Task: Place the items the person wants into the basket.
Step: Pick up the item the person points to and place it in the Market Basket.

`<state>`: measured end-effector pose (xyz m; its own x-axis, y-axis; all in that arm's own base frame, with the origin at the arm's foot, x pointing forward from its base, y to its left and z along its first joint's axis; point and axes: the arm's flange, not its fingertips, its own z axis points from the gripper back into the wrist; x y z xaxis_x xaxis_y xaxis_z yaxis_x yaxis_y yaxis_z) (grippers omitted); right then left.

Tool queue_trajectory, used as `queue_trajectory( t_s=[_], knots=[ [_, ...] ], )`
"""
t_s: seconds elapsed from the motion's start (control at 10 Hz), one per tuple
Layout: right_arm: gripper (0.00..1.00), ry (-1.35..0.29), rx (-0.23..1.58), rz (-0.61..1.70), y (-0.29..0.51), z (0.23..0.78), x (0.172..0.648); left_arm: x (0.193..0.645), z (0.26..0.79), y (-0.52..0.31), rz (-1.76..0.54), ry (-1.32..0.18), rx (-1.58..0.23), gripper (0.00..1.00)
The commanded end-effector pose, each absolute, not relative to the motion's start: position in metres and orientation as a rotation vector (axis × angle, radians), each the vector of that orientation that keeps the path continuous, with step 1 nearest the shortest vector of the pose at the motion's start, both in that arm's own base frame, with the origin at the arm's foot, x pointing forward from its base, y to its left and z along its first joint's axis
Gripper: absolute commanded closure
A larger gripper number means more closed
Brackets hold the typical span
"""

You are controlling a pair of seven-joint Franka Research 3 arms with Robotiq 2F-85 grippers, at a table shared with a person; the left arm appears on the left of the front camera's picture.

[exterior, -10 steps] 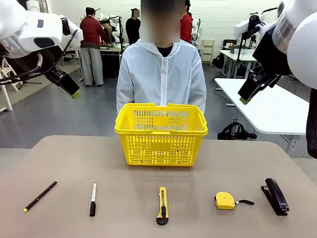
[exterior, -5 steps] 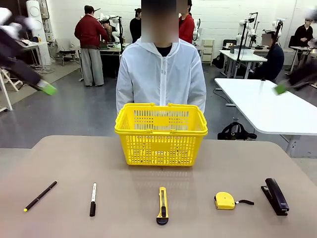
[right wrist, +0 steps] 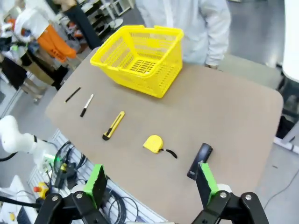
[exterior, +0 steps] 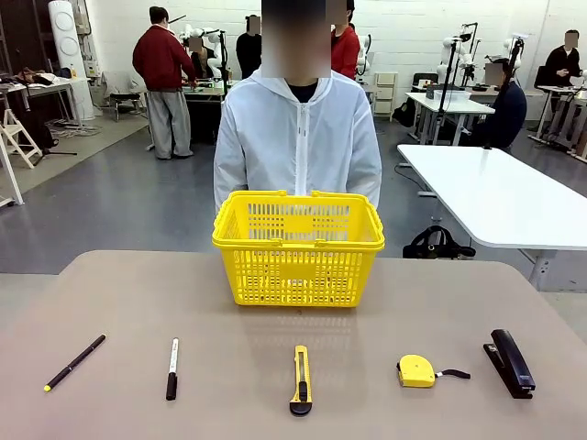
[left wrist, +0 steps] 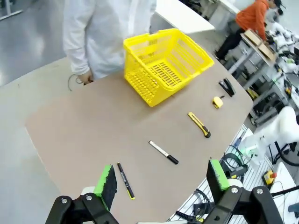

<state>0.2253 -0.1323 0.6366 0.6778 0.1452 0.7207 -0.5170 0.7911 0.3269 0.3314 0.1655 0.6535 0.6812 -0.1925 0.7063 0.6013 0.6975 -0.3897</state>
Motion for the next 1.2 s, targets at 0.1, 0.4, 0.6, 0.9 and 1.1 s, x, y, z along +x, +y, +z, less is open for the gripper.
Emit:
queue_trajectory(
  t_s=[0.1,0.4,0.6,0.9,1.1],
  knots=[
    [0.0,-0.78,0.562,0.362,-0.14,0.63,0.234,0.335,0.647,0.154,-0.448,-0.684,-0.621,0.0],
    [0.0,-0.755,0.543,0.349,-0.144,0.635,0.225,0.332,0.651,0.167,-0.444,-0.673,-0.631,0.0],
    [0.0,-0.755,0.543,0.349,-0.144,0.635,0.225,0.332,0.651,0.167,-0.444,-0.673,-0.631,0.0],
    [0.0,-0.755,0.543,0.349,-0.144,0.635,0.225,0.332,0.651,0.167,-0.444,-0.673,-0.631,0.0],
    [0.0,-0.755,0.543,0.349,-0.144,0.635,0.225,0.332,0.651,0.167,-0.444,-0.673,-0.631,0.0]
  ],
)
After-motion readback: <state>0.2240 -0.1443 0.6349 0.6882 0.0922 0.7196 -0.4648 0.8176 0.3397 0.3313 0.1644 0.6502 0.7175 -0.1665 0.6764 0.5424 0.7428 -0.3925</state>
